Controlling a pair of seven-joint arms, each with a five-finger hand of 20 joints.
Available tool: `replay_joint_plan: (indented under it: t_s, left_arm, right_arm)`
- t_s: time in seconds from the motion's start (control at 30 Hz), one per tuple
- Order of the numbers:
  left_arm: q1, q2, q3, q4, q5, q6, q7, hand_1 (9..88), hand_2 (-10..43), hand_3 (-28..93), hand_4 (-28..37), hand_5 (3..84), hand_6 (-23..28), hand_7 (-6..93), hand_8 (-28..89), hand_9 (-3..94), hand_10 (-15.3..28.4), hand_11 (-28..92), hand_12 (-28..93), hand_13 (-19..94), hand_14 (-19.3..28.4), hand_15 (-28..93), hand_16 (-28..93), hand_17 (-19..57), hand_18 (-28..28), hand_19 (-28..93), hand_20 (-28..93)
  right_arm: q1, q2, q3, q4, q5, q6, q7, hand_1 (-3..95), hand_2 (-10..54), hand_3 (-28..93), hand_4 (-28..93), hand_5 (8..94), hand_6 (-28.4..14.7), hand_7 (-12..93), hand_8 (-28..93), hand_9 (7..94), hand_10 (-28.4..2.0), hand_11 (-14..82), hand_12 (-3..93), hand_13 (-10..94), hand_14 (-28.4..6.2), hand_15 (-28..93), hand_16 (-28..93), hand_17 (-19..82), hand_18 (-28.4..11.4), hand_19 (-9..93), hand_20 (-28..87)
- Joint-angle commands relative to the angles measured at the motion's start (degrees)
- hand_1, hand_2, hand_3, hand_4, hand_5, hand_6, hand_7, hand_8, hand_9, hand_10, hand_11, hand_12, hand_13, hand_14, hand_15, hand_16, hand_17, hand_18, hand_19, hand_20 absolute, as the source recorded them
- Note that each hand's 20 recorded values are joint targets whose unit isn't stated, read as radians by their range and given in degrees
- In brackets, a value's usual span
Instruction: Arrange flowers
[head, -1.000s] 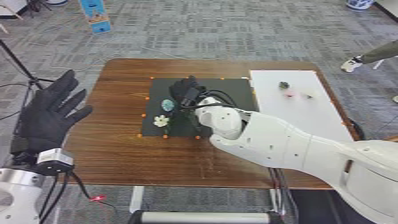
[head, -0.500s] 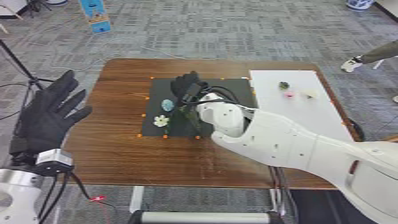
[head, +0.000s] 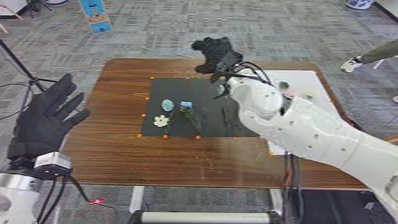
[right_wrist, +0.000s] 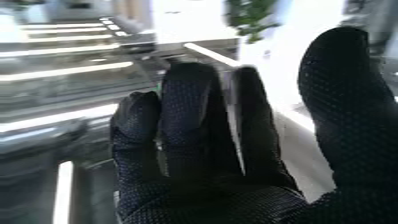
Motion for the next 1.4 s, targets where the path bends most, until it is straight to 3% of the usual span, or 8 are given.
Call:
replay_joint_plan:
  t_s: [0.03,0.23,0.33,0.5,0.53,0.8,1.07,1.4]
  left_arm:
    - [1.3,-1.38,-0.06,-0.88,0.04,-0.07,0.27,25.3,-9.2,58,-28.3,21.4,1.1,14.5,-8,16.1,7.6,7,22,13,11.5,5,8,-15.1,21.6,34,7]
    - [1.6,-1.59,-0.29,-1.0,0.07,0.04,0.17,25.4,-9.2,58,-28.3,21.5,1.2,14.3,-8,16.2,7.5,7,22,13,11.6,5,8,-15.1,21.6,34,7]
    - [1.8,-1.64,-0.34,-1.08,0.03,0.13,0.24,25.5,-9.0,57,-28.3,21.5,1.3,14.3,-8,16.2,7.6,7,22,13,11.6,5,8,-15.1,21.7,34,7]
    - [2.2,-1.69,-0.55,-1.24,0.03,0.07,0.31,25.5,-9.0,57,-28.3,21.5,1.3,14.3,-8,16.3,7.6,7,22,13,11.7,5,8,-15.1,21.7,34,7]
    - [2.2,-1.65,-0.58,-1.22,0.02,0.01,0.36,25.6,-8.9,57,-28.3,21.5,1.3,14.3,-8,16.4,7.6,7,22,13,11.7,5,8,-15.1,21.7,34,7]
    - [2.3,-1.47,-0.7,-1.18,0.0,-0.14,0.37,25.3,-8.7,57,-28.3,21.8,1.2,14.4,-8,17.0,7.5,7,21,13,12.0,6,7,-15.2,21.8,34,6]
    - [1.8,-1.14,-0.58,-0.94,-0.05,-0.08,0.12,25.2,-8.7,58,-28.3,22.0,1.2,14.4,-8,17.0,7.6,7,21,13,12.0,6,7,-15.2,21.8,34,6]
    - [1.8,-1.05,-0.78,-0.85,-0.1,-0.33,0.02,25.5,-8.4,57,-28.3,22.1,1.2,14.2,-8,17.1,7.7,7,21,13,12.0,6,7,-15.2,21.8,34,6]
  right_arm:
    - [-5.7,13.0,5.4,3.9,-0.2,1.2,3.9,39.8,-9.5,72,-28,29.8,-5.2,19,-10,29.4,-13.9,18.9,22.4,40,-11.2,79,23,23,-19.2,80,58]
    - [-9.5,18.1,9.1,2.5,0.6,-1.4,4.7,36.5,-9.5,72,-28,24.6,-7.3,13,-7,25.7,-15.2,14.5,22.9,36,-11.8,78,22,21,-19.8,78,58]
    - [-11.4,19.6,10.1,2.7,2.4,1.0,3.2,32.4,-9.5,77,-28,26.1,-7.1,14,-7,27.1,-15.0,14.5,23.0,38,-12.0,78,21,21,-19.8,78,58]
    - [-12.4,21.0,11.4,3.0,4.3,-2.4,1.4,32.3,-9.5,79,-28,33.8,-5.3,18,-9,36.0,-12.7,17.8,21.1,42,-11.5,79,22,23,-20.1,80,59]
    - [-12.6,21.3,11.8,3.1,5.2,-3.3,0.5,32.9,-9.5,78,-28,34.6,-4.6,19,-10,37.2,-10.7,18.5,20.9,43,-11.5,79,22,23,-20.2,80,59]
    - [-12.0,21.2,10.0,6.0,4.9,-5.2,0.4,35.8,-9.5,75,-28,42.5,0.5,22,-13,45.4,-6.6,18.5,17.7,47,-10.5,79,23,24,-20.0,80,59]
    - [-10.8,19.3,8.1,9.6,4.1,-10.0,2.2,42.0,-9.5,68,-28,45.5,-0.8,21,-13,48.4,-7.9,19.2,16.9,48,-10.1,79,25,25,-19.7,80,59]
    - [-10.7,19.2,6.6,9.4,3.6,-9.8,1.5,43.3,-9.5,66,-28,46.1,-0.3,22,-13,49.4,-8.0,19.4,16.6,49,-9.6,79,25,25,-19.5,81,59]
